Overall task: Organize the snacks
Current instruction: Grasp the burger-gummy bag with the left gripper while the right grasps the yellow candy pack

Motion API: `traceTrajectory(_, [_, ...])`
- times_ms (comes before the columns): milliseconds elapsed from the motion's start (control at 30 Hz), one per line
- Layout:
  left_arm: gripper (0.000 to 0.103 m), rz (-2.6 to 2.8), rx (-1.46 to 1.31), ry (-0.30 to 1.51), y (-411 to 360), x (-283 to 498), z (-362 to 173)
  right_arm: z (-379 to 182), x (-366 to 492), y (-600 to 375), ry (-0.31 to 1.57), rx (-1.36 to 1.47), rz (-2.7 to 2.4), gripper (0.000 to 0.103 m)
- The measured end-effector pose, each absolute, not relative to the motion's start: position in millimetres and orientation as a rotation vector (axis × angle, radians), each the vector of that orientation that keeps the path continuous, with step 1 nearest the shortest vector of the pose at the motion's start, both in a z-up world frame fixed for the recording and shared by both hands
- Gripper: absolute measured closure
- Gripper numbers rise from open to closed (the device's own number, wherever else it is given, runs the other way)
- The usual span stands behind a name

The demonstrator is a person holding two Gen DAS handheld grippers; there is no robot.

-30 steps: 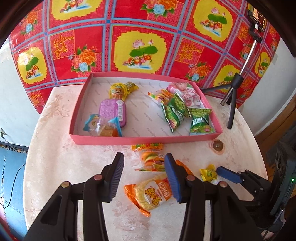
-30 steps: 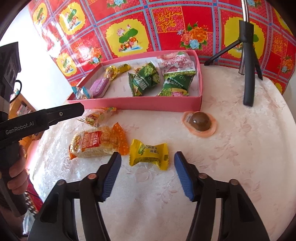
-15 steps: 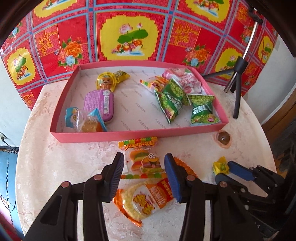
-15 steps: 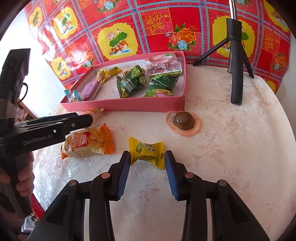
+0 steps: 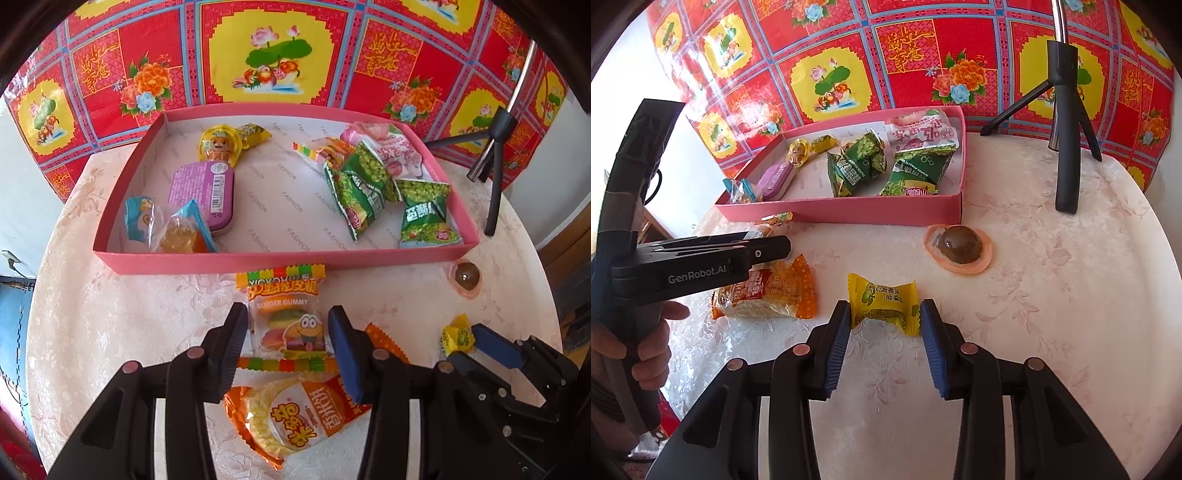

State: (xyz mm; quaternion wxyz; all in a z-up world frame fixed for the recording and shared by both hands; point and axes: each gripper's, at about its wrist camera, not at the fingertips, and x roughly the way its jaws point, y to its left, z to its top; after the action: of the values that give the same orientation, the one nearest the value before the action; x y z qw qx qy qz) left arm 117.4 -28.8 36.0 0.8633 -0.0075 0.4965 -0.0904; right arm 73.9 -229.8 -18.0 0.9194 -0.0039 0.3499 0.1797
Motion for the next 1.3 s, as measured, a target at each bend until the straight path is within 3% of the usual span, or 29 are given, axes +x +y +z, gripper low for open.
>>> traceTrajectory(167, [0.052, -0.191, 0.024, 1.037, -34, 116, 35, -18, 74, -231, 0.717, -0.002, 0.375, 0.064])
traceTrajectory(333, [0.038, -0.226, 0.012, 1.032, -37, 117, 34, -18, 74, -231, 0.713, -0.007, 0.375, 0.064])
traceTrajectory(600, [0.038, -0.218, 0.030, 1.053, -40, 120, 35, -18, 74, -229, 0.707, -0.022, 0.365, 0.064])
traceTrajectory(667, [0.042, -0.212, 0.057, 1.046, -42, 118, 35, -18, 74, -228, 0.707, -0.025, 0.361, 0.064])
traceTrajectory(733, [0.062, -0.182, 0.094, 1.019, -42, 115, 34, -18, 74, -227, 0.706, -0.034, 0.356, 0.064])
traceTrajectory(800, [0.066, -0.193, 0.072, 1.017, -37, 113, 35, -18, 74, -226, 0.705, -0.042, 0.351, 0.064])
traceTrajectory(1100, [0.067, -0.242, 0.004, 0.999, -22, 103, 48, -19, 74, -221, 0.701, -0.083, 0.327, 0.064])
traceTrajectory(1300, [0.067, -0.261, -0.008, 0.975, -15, 94, 57, -18, 73, -223, 0.696, -0.072, 0.315, 0.071])
